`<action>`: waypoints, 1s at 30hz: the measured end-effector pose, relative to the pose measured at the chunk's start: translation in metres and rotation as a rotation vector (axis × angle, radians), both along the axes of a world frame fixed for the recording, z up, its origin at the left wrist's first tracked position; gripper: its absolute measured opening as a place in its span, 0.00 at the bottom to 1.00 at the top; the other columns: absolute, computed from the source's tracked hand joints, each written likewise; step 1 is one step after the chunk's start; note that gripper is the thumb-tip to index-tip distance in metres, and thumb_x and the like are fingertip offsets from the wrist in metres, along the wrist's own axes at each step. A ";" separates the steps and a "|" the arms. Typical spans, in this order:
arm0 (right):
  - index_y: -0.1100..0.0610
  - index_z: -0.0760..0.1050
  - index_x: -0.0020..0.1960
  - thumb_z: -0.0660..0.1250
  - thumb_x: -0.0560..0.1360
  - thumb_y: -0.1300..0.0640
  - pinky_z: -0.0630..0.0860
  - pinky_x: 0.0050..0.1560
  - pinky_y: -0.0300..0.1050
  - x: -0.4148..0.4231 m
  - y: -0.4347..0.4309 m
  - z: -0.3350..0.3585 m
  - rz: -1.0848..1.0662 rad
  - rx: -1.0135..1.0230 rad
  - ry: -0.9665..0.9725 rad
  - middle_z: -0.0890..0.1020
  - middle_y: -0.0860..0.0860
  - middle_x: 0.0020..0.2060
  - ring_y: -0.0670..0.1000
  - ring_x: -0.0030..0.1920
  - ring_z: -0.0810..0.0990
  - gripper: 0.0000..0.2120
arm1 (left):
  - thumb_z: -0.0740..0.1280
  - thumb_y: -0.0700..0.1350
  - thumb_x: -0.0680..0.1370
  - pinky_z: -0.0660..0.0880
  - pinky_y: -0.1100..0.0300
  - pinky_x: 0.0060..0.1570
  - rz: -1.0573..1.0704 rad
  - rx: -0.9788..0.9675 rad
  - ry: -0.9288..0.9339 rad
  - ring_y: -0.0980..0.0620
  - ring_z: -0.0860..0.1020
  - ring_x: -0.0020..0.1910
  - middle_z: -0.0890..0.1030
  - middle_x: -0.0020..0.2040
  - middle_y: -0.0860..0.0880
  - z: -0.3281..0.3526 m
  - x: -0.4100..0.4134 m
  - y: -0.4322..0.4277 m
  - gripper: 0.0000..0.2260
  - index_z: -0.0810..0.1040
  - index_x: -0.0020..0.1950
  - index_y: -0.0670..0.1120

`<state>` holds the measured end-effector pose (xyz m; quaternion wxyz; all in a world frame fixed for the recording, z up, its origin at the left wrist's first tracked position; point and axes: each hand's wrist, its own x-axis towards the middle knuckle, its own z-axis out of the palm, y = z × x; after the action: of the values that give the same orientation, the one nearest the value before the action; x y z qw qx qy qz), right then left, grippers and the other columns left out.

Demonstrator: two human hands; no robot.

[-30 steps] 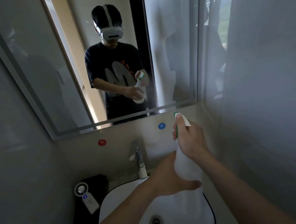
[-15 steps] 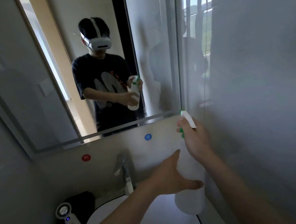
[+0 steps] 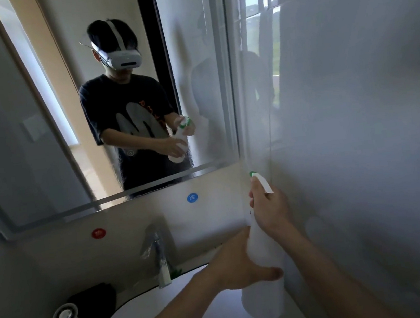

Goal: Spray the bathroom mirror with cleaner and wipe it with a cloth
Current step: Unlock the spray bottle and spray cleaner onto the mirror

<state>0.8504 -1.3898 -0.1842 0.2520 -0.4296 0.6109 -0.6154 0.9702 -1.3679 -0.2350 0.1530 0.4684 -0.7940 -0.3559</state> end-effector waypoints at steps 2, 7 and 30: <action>0.59 0.76 0.36 0.62 0.81 0.43 0.80 0.40 0.54 -0.002 0.000 0.001 -0.011 -0.014 -0.029 0.78 0.50 0.27 0.52 0.31 0.79 0.23 | 0.81 0.62 0.64 0.79 0.52 0.62 0.006 -0.011 -0.021 0.54 0.78 0.62 0.79 0.66 0.58 0.000 -0.001 -0.001 0.40 0.67 0.71 0.62; 0.64 0.78 0.44 0.61 0.83 0.46 0.71 0.34 0.36 -0.011 -0.001 0.021 0.051 -0.047 0.017 0.79 0.53 0.34 0.48 0.33 0.75 0.22 | 0.80 0.64 0.61 0.81 0.50 0.58 0.002 -0.021 -0.004 0.53 0.79 0.60 0.79 0.64 0.59 0.019 -0.002 -0.009 0.41 0.66 0.70 0.64; 0.57 0.79 0.39 0.60 0.82 0.43 0.79 0.42 0.50 0.008 -0.034 0.083 -0.019 -0.191 0.044 0.83 0.51 0.33 0.52 0.35 0.81 0.22 | 0.78 0.67 0.60 0.82 0.48 0.55 0.041 -0.182 0.041 0.54 0.80 0.56 0.81 0.59 0.59 0.083 0.016 -0.029 0.38 0.69 0.66 0.62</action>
<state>0.8583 -1.4237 -0.1013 0.1904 -0.4591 0.5589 -0.6638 0.9865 -1.3972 -0.1518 0.2186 0.4614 -0.8100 -0.2884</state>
